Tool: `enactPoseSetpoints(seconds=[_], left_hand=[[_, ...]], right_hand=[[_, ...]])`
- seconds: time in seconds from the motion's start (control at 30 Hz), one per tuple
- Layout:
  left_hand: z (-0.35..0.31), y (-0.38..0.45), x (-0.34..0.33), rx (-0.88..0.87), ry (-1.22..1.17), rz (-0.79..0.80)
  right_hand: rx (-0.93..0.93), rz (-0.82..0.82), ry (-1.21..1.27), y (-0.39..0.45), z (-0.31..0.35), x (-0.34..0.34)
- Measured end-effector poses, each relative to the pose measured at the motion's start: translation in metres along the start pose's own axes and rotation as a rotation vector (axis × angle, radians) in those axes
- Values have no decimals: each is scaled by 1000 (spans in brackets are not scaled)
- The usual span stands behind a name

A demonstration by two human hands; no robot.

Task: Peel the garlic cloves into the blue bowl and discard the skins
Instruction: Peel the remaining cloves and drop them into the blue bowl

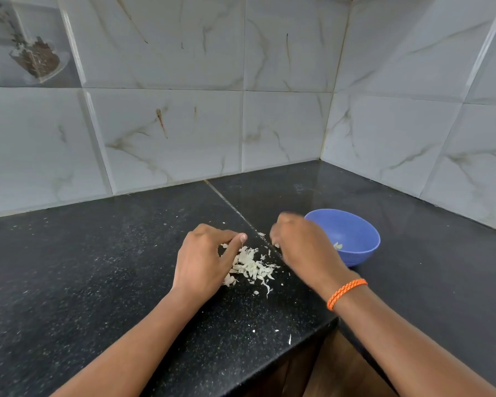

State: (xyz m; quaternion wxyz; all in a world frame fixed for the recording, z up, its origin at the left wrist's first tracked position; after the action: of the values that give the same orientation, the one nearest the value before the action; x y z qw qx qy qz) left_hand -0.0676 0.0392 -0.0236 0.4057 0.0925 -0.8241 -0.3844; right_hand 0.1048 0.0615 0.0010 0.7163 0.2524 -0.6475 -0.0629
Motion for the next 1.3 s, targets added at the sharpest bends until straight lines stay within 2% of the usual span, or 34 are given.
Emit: enactPoseSetpoints(seconds=[0.07,0.1,0.2,0.3,0.43,0.57,0.67,0.87,1.1,1.3], left_hand=[[4,-1,-2,25,27,11],[4,0,-1,27,24,-1],[6,2,5,31,-48,-72],[0,2,-3,2,-99,23],[-8,1,-11,-54,-119,81],[-4,-2,-20,-44,-40,165],[-4,-2,-23,-42,-35,171],[-11,0,-16,-68,-53,110],[-14,0,-8,-75,-76,40],[-20,0,-5,-105,-165,2]], right_hand=[[51,155,-54,-13,14,-23],[47,167,-51,-13,13,-24],[-16,5,27,10,-3,4],[-37,-189,179,4,-3,24],[-82,-91,553,-20,1,-3],[-202,-33,765,-27,-17,-20],[-271,-11,900,-29,-24,-22],[-257,7,977,-26,-26,-24],[-271,150,1157,-27,-22,-38],[-225,120,1109,-30,-17,-34]])
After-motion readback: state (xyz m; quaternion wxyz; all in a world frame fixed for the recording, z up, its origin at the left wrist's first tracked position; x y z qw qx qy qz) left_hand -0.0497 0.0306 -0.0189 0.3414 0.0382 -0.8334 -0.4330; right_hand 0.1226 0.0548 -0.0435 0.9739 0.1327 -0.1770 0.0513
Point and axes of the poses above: each hand's wrist, its own y-axis towards the middle knuckle, its own x-axis out of the back of the hand, z = x × y, the point moved 9 cm from there along y, towards the middle knuckle, and after that the axes turned 13 degrees about -x, right-handed, at the moved point
